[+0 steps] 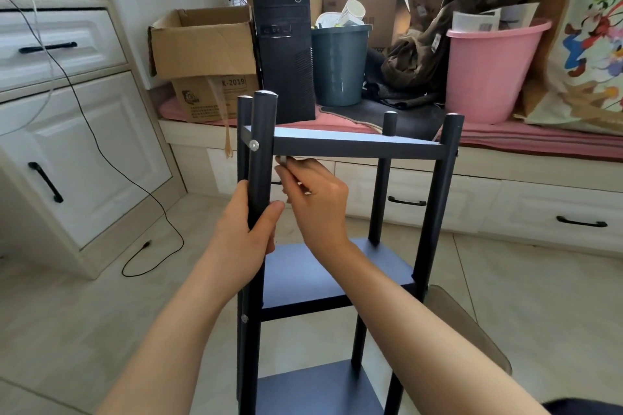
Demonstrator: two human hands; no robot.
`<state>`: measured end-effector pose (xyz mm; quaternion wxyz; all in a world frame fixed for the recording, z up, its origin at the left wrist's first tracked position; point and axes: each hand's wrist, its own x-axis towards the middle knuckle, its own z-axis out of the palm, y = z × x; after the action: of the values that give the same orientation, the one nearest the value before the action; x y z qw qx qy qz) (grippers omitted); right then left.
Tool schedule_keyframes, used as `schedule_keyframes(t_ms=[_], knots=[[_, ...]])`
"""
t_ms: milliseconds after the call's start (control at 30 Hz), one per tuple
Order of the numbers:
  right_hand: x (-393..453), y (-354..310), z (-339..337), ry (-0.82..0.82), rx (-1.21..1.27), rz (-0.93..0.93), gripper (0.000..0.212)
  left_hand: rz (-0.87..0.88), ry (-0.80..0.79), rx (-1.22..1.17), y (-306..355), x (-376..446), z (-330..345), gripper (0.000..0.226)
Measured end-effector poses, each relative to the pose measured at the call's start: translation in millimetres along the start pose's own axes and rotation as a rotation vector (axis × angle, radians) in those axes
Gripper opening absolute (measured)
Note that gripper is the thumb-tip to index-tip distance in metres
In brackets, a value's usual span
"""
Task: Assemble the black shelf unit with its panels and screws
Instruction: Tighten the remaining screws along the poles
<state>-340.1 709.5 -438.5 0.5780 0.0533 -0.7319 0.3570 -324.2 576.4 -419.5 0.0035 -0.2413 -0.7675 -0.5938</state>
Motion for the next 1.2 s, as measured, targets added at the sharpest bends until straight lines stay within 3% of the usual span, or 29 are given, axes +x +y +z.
schedule_keyframes(t_ms=[367, 633, 1033, 1200], knots=[[1, 1, 18, -0.001, 0.05, 0.077, 0.008, 0.003, 0.012, -0.024, -8, 10, 1, 0.007], [-5, -8, -16, -0.263, 0.107, 0.252, 0.017, -0.021, 0.031, -0.008, -5, 12, -1, 0.009], [23, -19, -48, -0.422, 0.057, 0.327, 0.014, -0.026, 0.029, -0.023, -4, 5, 1, 0.012], [22, -21, -49, -0.376, 0.007, 0.278, 0.013, -0.012, 0.015, -0.022, -4, 5, 2, 0.008]])
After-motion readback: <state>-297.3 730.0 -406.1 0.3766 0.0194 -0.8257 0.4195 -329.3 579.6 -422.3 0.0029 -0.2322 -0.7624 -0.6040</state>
